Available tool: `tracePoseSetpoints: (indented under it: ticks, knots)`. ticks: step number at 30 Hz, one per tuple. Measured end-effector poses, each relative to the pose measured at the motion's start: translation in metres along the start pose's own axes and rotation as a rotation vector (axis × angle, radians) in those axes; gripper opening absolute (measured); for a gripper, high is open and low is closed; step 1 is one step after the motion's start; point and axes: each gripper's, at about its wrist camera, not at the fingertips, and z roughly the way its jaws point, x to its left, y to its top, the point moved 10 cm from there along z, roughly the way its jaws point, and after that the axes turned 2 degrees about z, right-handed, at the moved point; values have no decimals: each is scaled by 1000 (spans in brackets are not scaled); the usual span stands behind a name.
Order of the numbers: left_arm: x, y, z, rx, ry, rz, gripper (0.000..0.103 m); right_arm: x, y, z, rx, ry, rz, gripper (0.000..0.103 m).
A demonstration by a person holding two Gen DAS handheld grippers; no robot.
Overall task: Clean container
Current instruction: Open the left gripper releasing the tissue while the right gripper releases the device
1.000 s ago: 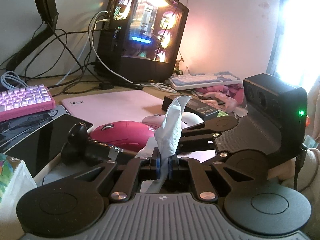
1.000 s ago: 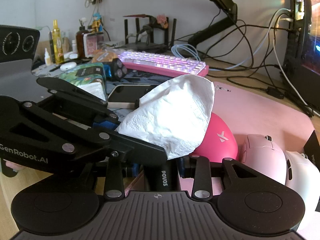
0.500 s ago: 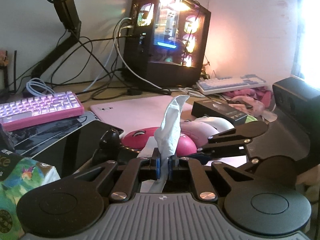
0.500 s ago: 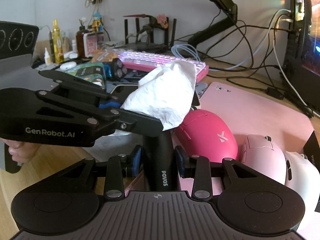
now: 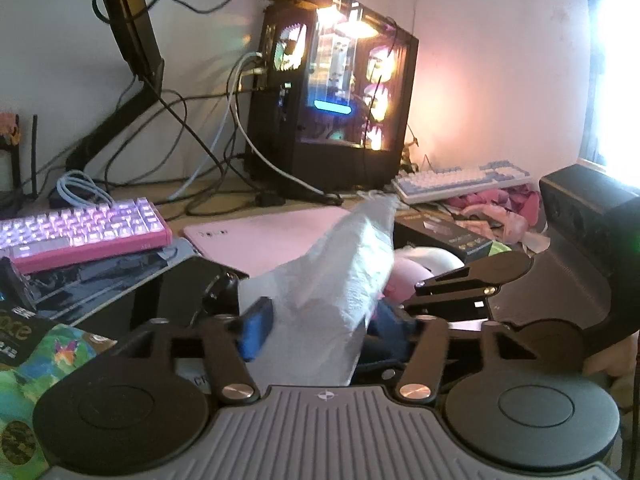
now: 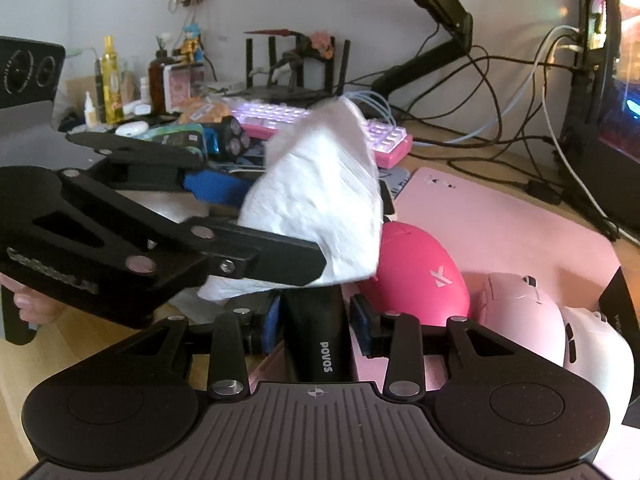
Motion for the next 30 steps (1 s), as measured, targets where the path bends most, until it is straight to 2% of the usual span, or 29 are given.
tracePoseSetpoints:
  ticks: [3, 6, 12, 14, 17, 24, 27, 30]
  knots:
    - [1, 3, -3, -27, 14, 9, 73, 1, 1, -1, -9, -27, -16, 47]
    - [4, 6, -7, -54, 28, 2, 86, 2, 2, -5, -28, -38, -26, 50]
    - [14, 16, -19, -116, 40, -67, 93, -1, 6, -21, -110, -64, 0, 68]
    - [18, 18, -26, -137, 51, -94, 103, -2, 7, -27, -140, -70, 13, 72]
    - [23, 20, -36, -164, 76, -119, 103, -5, 8, -39, -192, -94, 31, 82]
    - [37, 19, -64, -197, 156, -125, 103, -8, 12, -63, -323, -141, 78, 92]
    - [46, 17, -80, -217, 214, -113, 103, -7, 14, -74, -387, -154, 95, 94]
    - [55, 13, -95, -232, 279, -94, 103, -5, 16, -82, -445, -161, 108, 103]
